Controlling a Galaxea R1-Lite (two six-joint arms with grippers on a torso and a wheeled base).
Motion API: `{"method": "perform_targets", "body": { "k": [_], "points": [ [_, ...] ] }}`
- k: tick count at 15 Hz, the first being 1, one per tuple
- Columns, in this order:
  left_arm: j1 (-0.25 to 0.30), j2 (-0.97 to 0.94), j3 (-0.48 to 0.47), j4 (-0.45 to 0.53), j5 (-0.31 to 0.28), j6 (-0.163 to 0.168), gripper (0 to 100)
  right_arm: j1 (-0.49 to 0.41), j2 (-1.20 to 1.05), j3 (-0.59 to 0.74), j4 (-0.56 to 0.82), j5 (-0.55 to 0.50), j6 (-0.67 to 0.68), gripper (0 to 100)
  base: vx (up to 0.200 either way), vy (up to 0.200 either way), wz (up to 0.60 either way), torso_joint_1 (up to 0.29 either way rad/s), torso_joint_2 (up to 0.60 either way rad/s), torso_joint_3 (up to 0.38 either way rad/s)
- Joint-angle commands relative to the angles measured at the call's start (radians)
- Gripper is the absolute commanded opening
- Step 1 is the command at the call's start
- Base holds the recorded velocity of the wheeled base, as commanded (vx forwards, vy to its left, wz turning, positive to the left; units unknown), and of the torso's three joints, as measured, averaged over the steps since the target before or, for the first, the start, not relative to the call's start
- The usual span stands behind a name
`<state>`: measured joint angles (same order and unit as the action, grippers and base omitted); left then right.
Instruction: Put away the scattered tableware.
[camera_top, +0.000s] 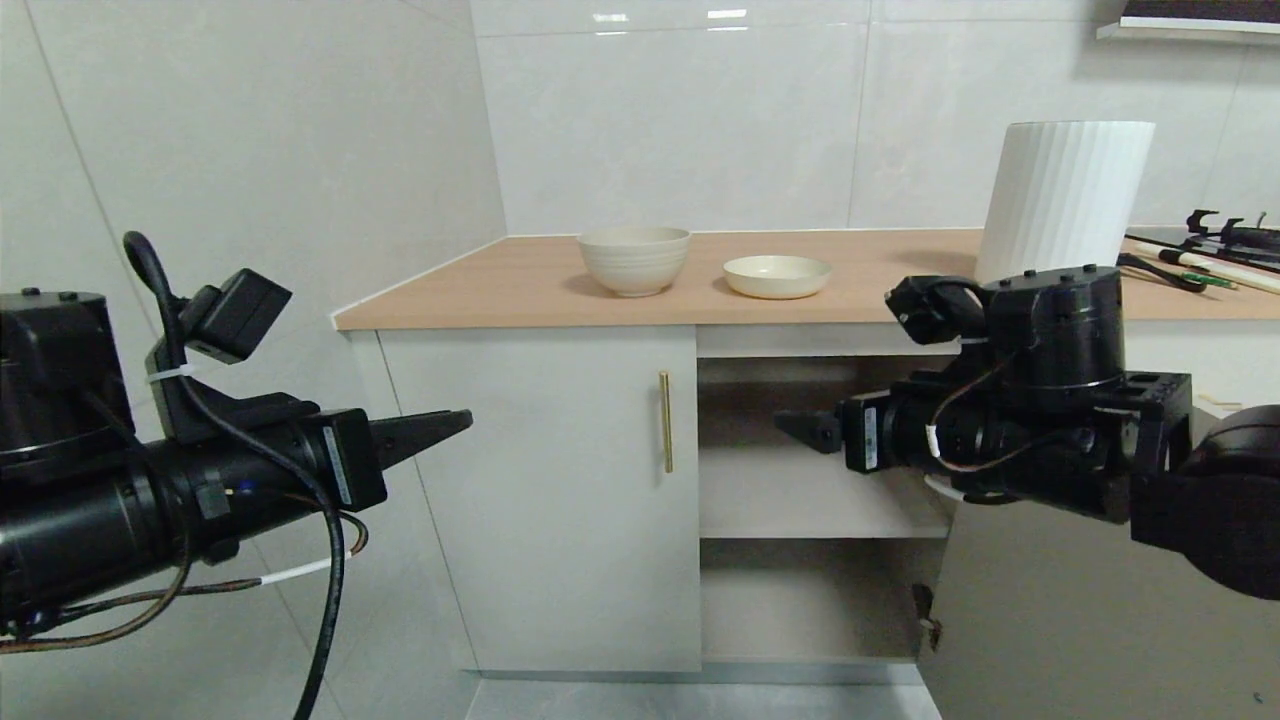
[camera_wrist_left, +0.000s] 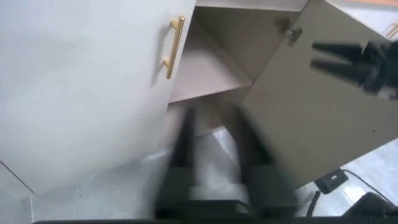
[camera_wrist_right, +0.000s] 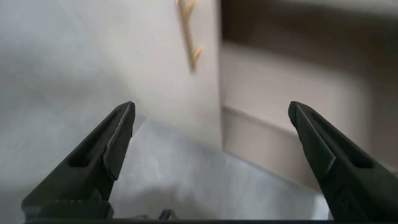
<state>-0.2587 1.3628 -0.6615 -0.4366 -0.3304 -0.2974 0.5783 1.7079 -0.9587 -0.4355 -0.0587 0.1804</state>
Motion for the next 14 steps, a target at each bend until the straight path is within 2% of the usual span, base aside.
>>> {"method": "perform_targets", "body": {
  "k": [1, 2, 4, 9, 11, 14],
  "points": [
    [0.004, -0.01, -0.026, 0.022, 0.014, -0.006, 100, -0.02, -0.037, -0.032, 0.014, 0.0, -0.002, 100, 0.0, 0.0, 0.0, 0.0, 0.0, 0.0],
    [0.004, -0.01, -0.036, 0.048, 0.039, -0.017, 100, -0.02, -0.062, -0.032, 0.041, -0.001, -0.002, 100, 0.0, 0.0, 0.0, 0.0, 0.0, 0.0],
    [0.015, -0.007, -0.047, 0.048, 0.077, -0.017, 100, -0.023, -0.128, -0.045, 0.121, -0.003, -0.001, 100, 0.0, 0.0, 0.0, 0.0, 0.0, 0.0],
    [0.015, -0.021, -0.047, 0.056, 0.076, -0.012, 100, -0.035, -0.185, -0.058, 0.212, -0.001, 0.001, 100, 0.0, 0.0, 0.0, 0.0, 0.0, 0.0],
    [0.015, -0.03, -0.049, 0.062, 0.074, -0.012, 100, -0.034, -0.186, -0.06, 0.219, -0.001, 0.001, 100, 0.2, 0.0, 0.0, 0.002, 0.0, 0.002],
    [0.015, -0.036, -0.056, 0.062, 0.077, -0.017, 100, -0.032, -0.185, -0.06, 0.219, -0.001, 0.002, 100, 0.0, 0.0, 0.0, 0.0, 0.0, 0.0]
  ]
}}
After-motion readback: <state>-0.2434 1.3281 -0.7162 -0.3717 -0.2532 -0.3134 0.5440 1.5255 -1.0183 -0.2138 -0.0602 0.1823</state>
